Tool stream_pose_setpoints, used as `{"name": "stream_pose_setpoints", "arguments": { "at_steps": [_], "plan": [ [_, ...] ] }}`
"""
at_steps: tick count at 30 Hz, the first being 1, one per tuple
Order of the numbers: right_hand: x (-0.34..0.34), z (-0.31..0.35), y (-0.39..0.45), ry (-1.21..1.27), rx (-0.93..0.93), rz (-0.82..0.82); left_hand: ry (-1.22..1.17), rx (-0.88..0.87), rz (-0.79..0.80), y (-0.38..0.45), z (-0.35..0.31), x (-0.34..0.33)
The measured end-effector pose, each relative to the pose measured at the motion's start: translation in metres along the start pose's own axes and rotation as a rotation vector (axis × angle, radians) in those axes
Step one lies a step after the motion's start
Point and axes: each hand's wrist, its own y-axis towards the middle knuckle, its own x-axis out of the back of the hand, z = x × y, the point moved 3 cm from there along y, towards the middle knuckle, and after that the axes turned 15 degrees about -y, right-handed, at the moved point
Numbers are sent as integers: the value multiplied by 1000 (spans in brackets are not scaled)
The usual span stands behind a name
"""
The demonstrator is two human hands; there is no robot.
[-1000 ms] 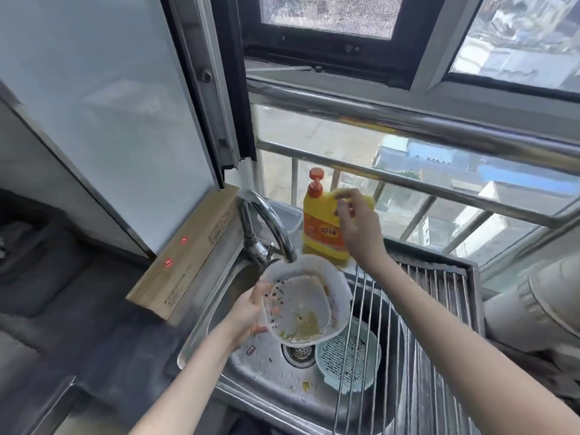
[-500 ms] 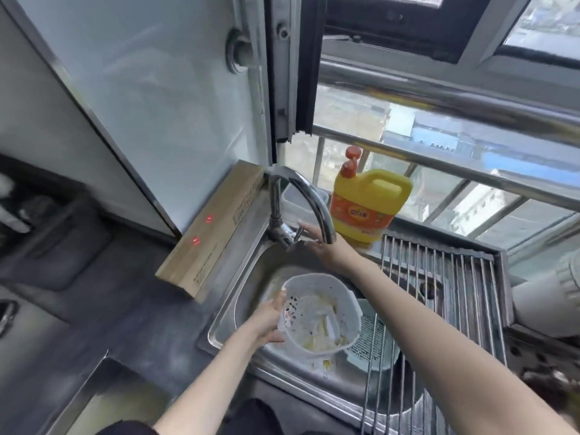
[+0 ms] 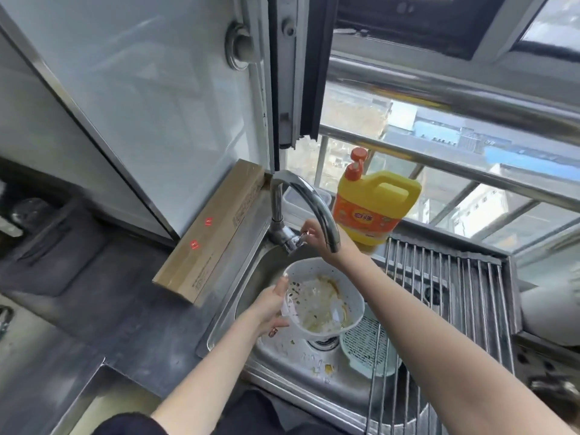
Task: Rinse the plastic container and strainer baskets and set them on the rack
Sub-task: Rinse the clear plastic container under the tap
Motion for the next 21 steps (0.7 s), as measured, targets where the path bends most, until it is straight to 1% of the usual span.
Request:
{"name": "stream_pose_setpoints", "arguments": {
  "at_steps": [4, 9, 21],
  "plan": [
    [0, 2, -1, 27, 14, -55, -6, -6, -7, 2, -2, -4],
    [1, 1, -2, 13, 47, -55, -34, 1, -2, 7, -2, 0],
    [-3, -2, -9, 87, -10, -5, -45, 5, 3, 9, -2, 10]
  ]
}}
